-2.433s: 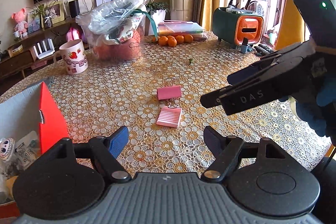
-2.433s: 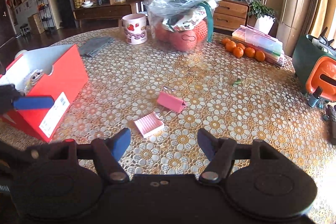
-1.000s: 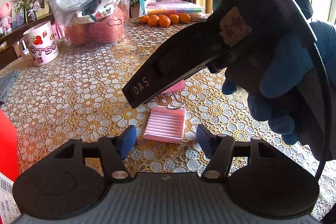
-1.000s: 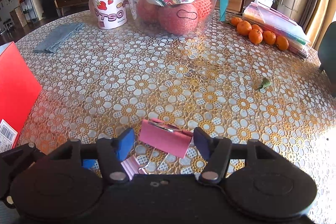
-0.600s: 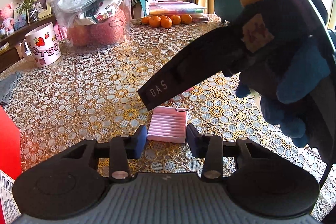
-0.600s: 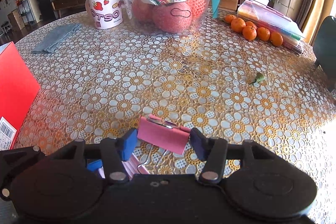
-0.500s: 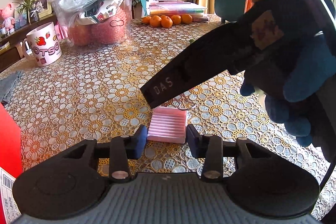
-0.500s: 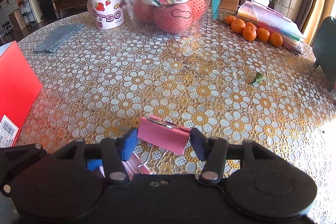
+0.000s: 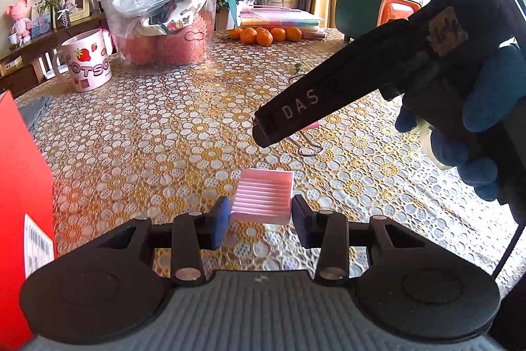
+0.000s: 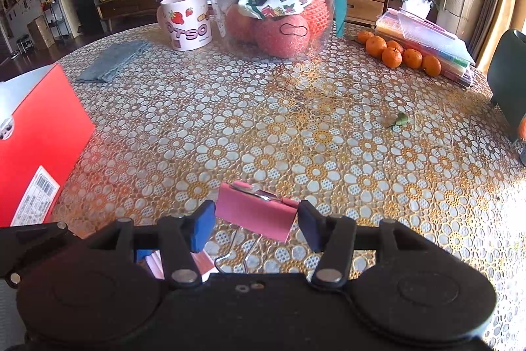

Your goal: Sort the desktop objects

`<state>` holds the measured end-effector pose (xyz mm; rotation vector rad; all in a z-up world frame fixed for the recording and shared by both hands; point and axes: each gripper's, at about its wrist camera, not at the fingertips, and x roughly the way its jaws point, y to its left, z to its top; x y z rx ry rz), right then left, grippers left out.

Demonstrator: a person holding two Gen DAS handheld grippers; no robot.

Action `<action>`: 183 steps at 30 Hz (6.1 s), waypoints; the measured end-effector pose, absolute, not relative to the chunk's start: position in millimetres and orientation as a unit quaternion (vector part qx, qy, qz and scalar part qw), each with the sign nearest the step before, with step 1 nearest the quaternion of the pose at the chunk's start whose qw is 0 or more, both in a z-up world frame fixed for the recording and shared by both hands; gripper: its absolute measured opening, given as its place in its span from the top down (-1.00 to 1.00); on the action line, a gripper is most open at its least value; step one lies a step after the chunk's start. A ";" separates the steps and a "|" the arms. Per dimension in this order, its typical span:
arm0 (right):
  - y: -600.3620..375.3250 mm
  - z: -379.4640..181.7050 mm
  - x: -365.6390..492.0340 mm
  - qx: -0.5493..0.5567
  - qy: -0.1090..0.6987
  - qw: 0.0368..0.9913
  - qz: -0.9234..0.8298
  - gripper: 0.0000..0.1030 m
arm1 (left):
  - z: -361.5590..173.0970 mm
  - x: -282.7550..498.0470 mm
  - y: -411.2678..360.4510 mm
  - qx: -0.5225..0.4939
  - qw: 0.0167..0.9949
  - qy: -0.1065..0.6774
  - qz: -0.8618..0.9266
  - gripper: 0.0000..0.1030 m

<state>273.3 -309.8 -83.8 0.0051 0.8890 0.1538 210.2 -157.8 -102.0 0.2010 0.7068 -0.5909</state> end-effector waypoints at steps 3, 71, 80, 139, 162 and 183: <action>-306.8 -79.3 264.1 0.002 0.429 0.900 0.080 -0.06 | -98.1 199.0 -149.8 0.089 0.892 0.341 -0.283 0.24; -55.8 3.2 211.8 -0.114 0.363 0.887 0.264 -0.06 | -13.0 201.5 138.3 0.075 0.946 0.311 -0.051 0.23; -32.3 -23.2 236.6 -0.123 0.378 0.882 0.252 -0.06 | -32.5 232.7 142.8 0.077 0.931 0.353 -0.053 0.23; -70.7 9.0 182.3 -0.110 0.321 0.896 0.285 -0.72 | -11.5 189.5 121.4 0.043 0.934 0.354 -0.037 -1.00; -143.2 20.6 123.3 -0.044 0.276 0.918 0.282 -0.91 | 11.0 115.2 76.6 0.053 0.951 0.305 -0.002 -0.99; -158.3 12.2 97.1 -0.032 0.287 0.919 0.267 -0.91 | 2.2 89.2 55.4 0.031 0.945 0.323 -0.039 -0.99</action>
